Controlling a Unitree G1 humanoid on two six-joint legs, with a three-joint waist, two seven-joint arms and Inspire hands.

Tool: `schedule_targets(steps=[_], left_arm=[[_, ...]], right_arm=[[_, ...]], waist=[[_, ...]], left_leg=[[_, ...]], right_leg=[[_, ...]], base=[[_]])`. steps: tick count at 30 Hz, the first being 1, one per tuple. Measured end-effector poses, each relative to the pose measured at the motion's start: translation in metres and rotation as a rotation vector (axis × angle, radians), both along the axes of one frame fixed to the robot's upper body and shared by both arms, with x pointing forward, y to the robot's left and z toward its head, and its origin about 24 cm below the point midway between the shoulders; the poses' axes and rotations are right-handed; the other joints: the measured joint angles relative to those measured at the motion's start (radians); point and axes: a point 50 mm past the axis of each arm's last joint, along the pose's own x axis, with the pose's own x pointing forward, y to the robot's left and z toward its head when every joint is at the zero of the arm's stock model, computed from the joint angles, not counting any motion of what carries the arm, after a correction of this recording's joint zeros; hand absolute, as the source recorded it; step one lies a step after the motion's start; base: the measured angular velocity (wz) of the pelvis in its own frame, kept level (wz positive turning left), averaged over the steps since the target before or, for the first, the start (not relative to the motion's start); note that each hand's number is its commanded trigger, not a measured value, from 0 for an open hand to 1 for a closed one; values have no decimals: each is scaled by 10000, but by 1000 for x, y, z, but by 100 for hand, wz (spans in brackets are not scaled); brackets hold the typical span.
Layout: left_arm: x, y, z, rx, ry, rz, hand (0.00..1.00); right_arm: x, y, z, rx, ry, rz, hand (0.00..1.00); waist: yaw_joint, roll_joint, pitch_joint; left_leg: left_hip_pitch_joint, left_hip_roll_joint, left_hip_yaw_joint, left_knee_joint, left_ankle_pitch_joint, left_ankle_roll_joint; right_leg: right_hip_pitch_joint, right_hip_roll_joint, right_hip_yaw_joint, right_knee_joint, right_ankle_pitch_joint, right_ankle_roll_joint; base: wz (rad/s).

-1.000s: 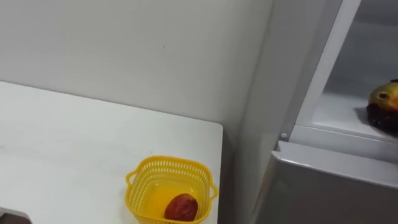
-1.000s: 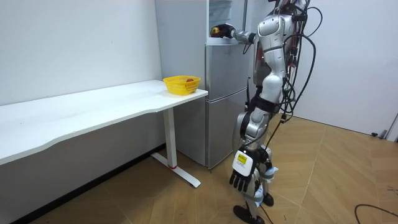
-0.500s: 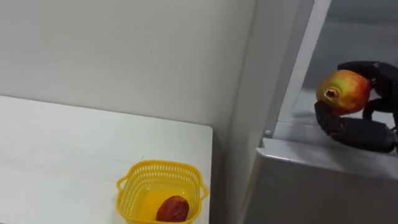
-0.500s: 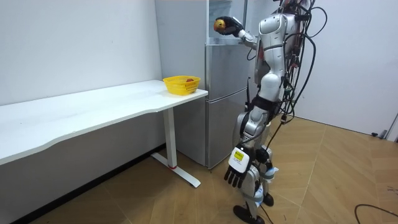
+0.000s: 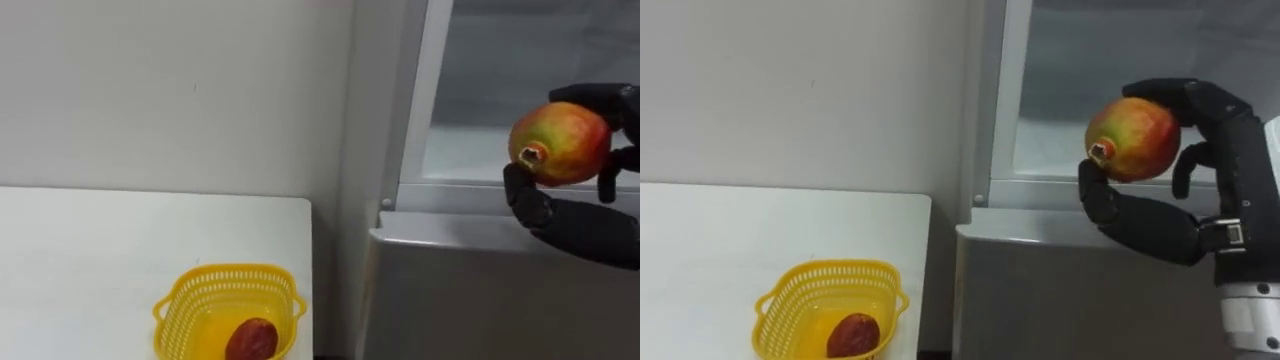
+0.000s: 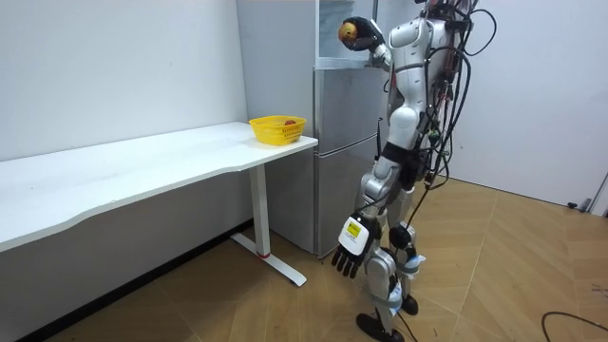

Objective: Retrieve from the upper fridge

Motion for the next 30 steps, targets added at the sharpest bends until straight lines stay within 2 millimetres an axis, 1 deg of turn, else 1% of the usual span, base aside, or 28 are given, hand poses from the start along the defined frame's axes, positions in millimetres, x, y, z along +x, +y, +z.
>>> schedule_targets(steps=[3,6,8,9,10,12,14,17,20,21,22,24,26,28,29,30], left_arm=[[0,-1,-1,-87,22,-46,0],[1,-2,-2,-133,72,-160,0],[2,-2,-2,-136,73,-235,0],[2,-2,-2,-133,67,-240,0],[3,-2,-2,-137,54,-232,0],[5,-2,-2,-133,5,-242,0],[6,-2,-2,-136,-32,-244,0],[7,-2,-2,-175,-42,-246,0],[6,-3,-3,-294,-37,-258,0],[5,-3,-3,-326,-4,-247,0],[6,-3,-3,-380,4,-265,0],[6,-1,-3,-368,28,-281,0],[7,3,-2,-291,32,-320,0],[10,5,-1,-282,-31,-370,0],[10,7,-1,-269,-26,-380,0],[11,8,0,-274,-40,-386,0]], right_arm=[[-2,10,1,-386,-70,494,100],[-2,18,0,-700,10,843,100],[-2,22,-1,-953,53,989,100],[-2,26,-1,-1171,69,1080,100],[-2,29,-2,-1371,112,1176,100],[-2,34,-4,-1623,219,1349,100],[-3,42,-5,-1907,321,1665,100],[-3,49,-5,-1995,387,1972,100],[-3,55,-3,-2478,381,2204,100],[-3,57,-2,-2544,364,2323,100],[-2,60,-1,-2650,379,2476,100],[-1,67,-1,-2887,459,2818,100],[-1,74,-4,-3048,641,3227,100],[0,77,-5,-3233,748,3357,100],[1,80,-6,-3343,803,3442,100],[2,82,-6,-3428,800,3460,100]], waist=[[75,-92,5],[240,-190,69],[284,-275,81],[308,-317,80],[467,-336,78],[557,-352,68],[740,-356,65],[804,-369,57],[838,-431,63],[965,-459,71],[1056,-506,92],[1111,-585,90],[1309,-735,74],[1458,-853,97],[1611,-911,79],[1638,-946,70]], left_leg=[[31,2,0,33,0,0],[19,7,-7,-10,-1,0],[-11,6,-60,-53,-5,-4],[-26,5,-84,-61,-9,-6],[-19,8,-80,-63,-10,-7],[-16,6,-76,-50,-11,-8],[-28,5,-102,-28,-10,-8],[-27,4,-149,-14,-10,-8],[-76,-1,-252,-52,-10,-9],[-81,5,-271,-69,-10,-9],[-85,8,-275,-72,-10,-10],[-111,12,-329,-71,-8,-14],[-181,11,-401,-23,-7,-20],[-236,9,-415,11,-5,-25],[-235,9,-413,15,-5,-26],[-226,10,-417,16,-6,-26]], right_leg=[[10,-5,-1,79,-1,1],[-18,2,33,77,-1,1],[-27,5,26,72,-1,0],[-30,6,23,68,-2,0],[-31,9,31,63,-2,-1],[-30,11,40,61,-2,-2],[-26,12,26,62,-2,-1],[-4,12,10,63,-1,-1],[-5,5,-108,62,-1,-1],[-17,11,-105,60,-1,-1],[-23,16,-107,50,-1,-1],[-24,12,-202,38,-1,-1],[-11,19,-264,-46,0,-1],[-21,13,-331,-91,4,-6],[-21,13,-346,-90,4,-6],[-12,14,-347,-91,4,-6]], base=[[0],[0],[0],[0],[0],[0],[2],[6],[9],[0],[0],[7],[10],[9],[5],[7]])
